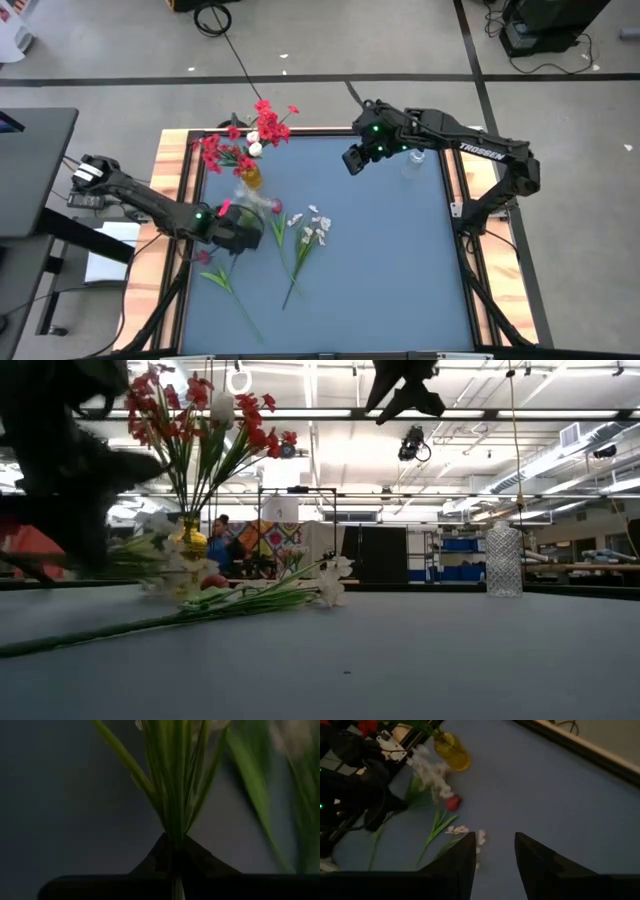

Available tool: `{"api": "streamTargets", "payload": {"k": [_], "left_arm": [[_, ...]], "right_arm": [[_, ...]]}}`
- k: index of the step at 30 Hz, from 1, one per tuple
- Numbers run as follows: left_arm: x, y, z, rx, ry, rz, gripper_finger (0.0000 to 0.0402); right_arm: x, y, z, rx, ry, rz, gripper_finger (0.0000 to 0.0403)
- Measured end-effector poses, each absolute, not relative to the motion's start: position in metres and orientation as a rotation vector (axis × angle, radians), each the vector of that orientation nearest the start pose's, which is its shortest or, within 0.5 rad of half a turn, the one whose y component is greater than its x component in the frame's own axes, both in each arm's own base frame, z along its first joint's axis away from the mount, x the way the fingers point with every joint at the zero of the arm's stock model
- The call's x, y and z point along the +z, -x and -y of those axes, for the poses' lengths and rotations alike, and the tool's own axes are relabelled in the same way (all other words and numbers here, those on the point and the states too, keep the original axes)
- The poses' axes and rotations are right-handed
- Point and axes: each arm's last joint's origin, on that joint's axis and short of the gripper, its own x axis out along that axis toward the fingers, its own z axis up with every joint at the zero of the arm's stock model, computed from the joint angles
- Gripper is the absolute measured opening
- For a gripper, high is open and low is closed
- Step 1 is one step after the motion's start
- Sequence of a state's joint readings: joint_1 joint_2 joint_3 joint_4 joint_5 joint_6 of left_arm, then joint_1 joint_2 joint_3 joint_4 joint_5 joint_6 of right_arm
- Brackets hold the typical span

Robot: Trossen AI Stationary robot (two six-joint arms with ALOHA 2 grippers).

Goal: Sort flowers into vase by color
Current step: Put the left white flowers into the transparent flower vase

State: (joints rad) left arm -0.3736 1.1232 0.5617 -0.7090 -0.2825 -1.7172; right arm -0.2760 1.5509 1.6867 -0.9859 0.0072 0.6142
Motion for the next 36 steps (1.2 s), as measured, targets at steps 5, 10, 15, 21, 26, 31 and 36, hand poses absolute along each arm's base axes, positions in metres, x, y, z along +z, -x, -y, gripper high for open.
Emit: {"api": "streamTargets", "payload": {"k": [5, 10, 15, 21, 26, 31, 36], "left_arm": [[0.204, -0.168, 0.082, 0.462, 1.024, -1.081, 0.0018], [0.241, -0.167, 0.096, 0.192, 0.930, -1.018, 0.0017], [0.265, -0.175, 0.095, 0.038, 0.840, -0.820, 0.0017], [0.283, -0.197, 0.084, 0.056, 0.739, -0.486, 0.0016], [0.294, -0.219, 0.060, 0.133, 0.732, -0.272, 0.0019], [0.306, -0.229, 0.034, 0.184, 0.730, -0.110, 0.0021], [0.314, -0.232, 0.019, 0.189, 0.672, -0.029, 0.0020]], "right_arm": [[0.388, -0.306, 0.066, -0.410, -0.748, -0.769, 0.0144], [0.387, -0.311, 0.033, -0.361, -0.796, -0.799, 0.0144], [0.383, -0.307, -0.008, -0.423, -0.795, -0.854, 0.0146], [0.381, -0.297, -0.050, -0.472, -0.767, -0.881, 0.0159], [0.381, -0.293, -0.069, -0.500, -0.712, -0.826, 0.0193], [0.385, -0.307, -0.070, -0.577, -0.674, -0.579, 0.0233], [0.376, -0.331, -0.057, -0.607, -0.726, -0.319, 0.0249]]}}
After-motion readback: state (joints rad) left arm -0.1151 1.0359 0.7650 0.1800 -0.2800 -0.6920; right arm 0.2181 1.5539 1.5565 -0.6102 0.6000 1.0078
